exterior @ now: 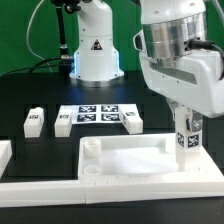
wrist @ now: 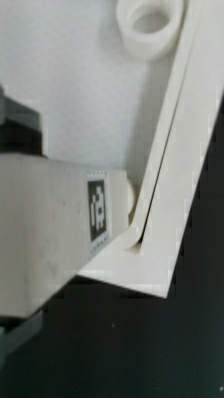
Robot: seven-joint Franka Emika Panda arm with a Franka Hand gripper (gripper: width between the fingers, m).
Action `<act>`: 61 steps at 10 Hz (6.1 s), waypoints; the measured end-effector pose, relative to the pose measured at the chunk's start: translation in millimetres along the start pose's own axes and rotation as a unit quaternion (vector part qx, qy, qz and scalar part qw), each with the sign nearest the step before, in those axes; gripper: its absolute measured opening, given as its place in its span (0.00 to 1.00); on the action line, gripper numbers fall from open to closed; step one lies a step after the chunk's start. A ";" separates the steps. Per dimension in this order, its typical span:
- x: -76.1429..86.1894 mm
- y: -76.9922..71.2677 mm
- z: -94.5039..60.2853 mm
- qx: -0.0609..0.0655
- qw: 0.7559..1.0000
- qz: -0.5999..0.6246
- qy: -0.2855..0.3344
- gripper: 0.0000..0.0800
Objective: Assemble desk
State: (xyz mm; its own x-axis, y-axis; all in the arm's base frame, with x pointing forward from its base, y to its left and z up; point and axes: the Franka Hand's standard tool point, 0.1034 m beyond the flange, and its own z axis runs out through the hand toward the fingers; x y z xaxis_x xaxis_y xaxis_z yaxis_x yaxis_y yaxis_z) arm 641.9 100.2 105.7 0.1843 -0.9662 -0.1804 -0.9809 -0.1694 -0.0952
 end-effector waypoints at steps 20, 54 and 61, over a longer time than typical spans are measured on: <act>-9.9 13.8 18.2 -0.059 0.859 -0.508 0.040 0.36; -57.3 29.1 -35.7 0.067 0.992 0.105 0.003 0.81; -40.7 73.1 -2.9 0.021 0.975 -0.218 0.022 0.81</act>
Offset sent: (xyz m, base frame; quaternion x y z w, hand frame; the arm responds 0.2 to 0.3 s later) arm -0.0023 0.0146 -0.0062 -0.0466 -0.0131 -0.3645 0.9299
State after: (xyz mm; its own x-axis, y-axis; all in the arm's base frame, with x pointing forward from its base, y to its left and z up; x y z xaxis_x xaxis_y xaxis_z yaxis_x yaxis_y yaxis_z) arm 562.6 126.6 109.0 0.5801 -0.8114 -0.0713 -0.8060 -0.5591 -0.1944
